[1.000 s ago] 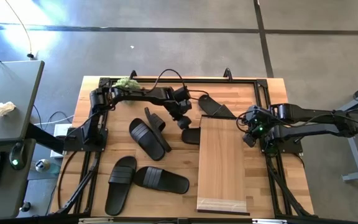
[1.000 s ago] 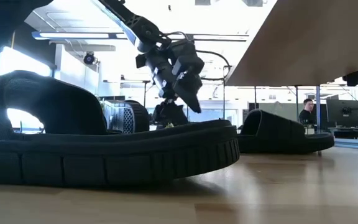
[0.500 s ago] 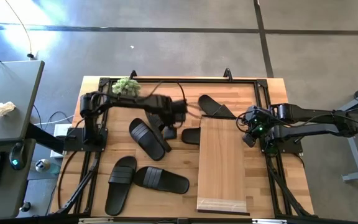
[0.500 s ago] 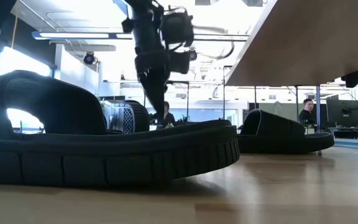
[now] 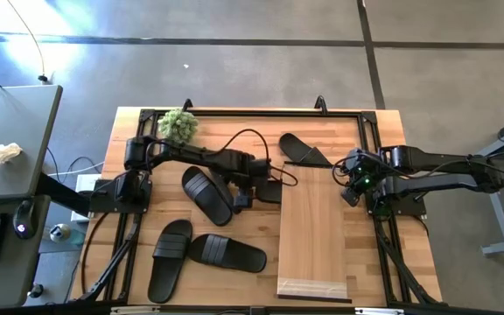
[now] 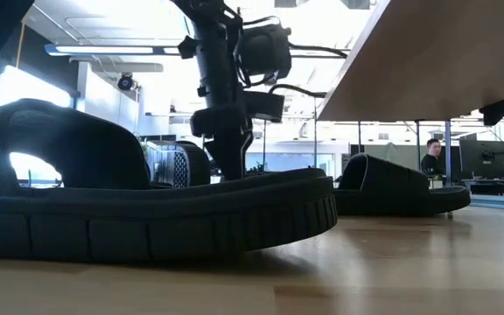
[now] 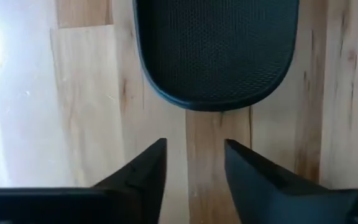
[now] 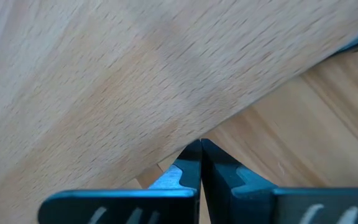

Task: Pick and place slides into the shelf
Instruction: Put the black slide under the shelf

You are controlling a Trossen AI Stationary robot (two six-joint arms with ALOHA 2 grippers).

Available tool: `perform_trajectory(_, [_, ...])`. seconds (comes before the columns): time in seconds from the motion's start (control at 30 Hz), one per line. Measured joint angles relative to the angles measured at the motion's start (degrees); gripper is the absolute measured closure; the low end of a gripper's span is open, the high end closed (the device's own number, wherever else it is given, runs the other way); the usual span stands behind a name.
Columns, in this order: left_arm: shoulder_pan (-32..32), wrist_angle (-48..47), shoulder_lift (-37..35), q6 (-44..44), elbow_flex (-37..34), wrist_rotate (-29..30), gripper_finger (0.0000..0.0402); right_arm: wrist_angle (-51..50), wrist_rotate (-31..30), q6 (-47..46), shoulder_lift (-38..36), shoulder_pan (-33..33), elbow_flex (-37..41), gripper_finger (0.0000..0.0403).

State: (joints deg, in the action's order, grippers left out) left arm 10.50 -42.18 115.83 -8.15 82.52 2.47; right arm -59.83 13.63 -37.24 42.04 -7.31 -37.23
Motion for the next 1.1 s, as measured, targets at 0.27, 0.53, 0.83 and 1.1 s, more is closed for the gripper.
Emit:
perform_trajectory(0.27, [-0.07, 4.03, 0.46, 1.12, 0.02, -5.11, 0.0363, 0.11, -0.18, 0.05, 0.00, 0.00, 0.00, 0.0403])
perform_trajectory(0.53, [-0.02, 6.51, 1.70, 3.42, 0.00, -5.89, 0.0393, 0.07, 0.18, 0.04, 0.00, 0.00, 0.00, 0.0403])
perform_trajectory(0.83, [-0.02, 13.54, 1.64, 3.94, 0.00, -5.89, 0.0389, 0.81, 0.33, 0.19, 0.02, 0.00, 0.00, 0.0403])
perform_trajectory(1.1, [-0.02, 15.83, 1.64, 3.86, 0.00, -5.91, 0.0398, 0.98, 0.33, 0.16, 0.02, -0.01, 0.00, 0.0403])
